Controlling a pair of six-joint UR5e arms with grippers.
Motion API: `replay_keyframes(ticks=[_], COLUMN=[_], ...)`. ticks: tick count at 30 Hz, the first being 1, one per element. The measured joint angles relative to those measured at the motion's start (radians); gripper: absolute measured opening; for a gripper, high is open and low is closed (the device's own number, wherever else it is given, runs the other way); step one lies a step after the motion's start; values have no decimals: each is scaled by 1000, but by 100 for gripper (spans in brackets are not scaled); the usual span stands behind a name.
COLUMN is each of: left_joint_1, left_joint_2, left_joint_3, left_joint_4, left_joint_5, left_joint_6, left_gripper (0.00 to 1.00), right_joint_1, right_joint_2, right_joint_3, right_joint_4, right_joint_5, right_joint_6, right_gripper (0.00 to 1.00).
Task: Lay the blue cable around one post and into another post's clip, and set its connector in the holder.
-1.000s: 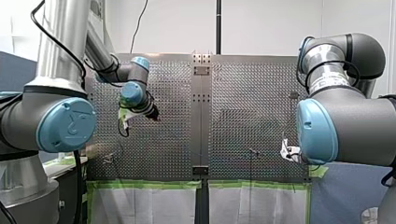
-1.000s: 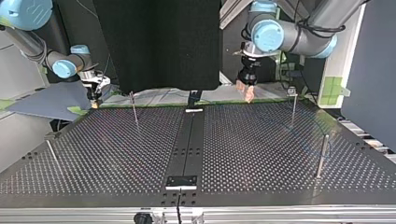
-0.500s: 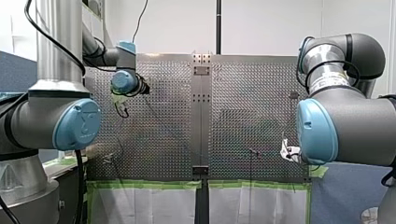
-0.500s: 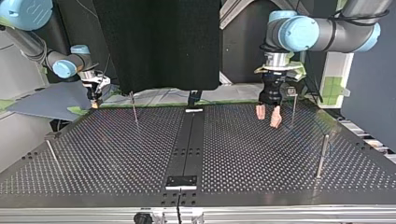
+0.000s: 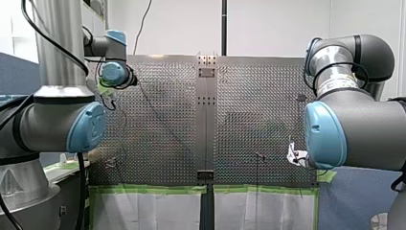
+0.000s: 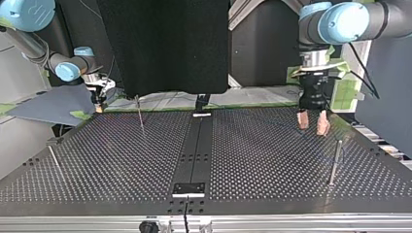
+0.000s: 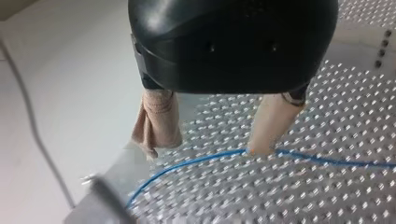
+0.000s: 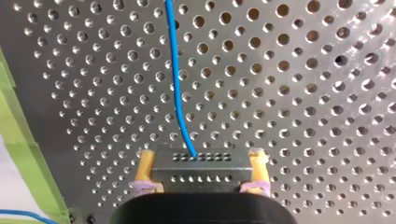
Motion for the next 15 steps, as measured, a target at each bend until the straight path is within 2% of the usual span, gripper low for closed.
replay_keyframes(ticks=[9,15], left_joint_1=[90,152], left_joint_2=[-43,-67], left_joint_3=[-29,-27], left_joint_4=[57,104], left_joint_5=[2,28], left_joint_6=[-22,-68], left_gripper=[99,99], right_joint_1=[-1,0], right_joint_2=[1,3], right_joint_3=[0,0], right_joint_4=[-3,-6], right_joint_5=[0,0], right_joint_6=[0,0], right_gripper=[0,0])
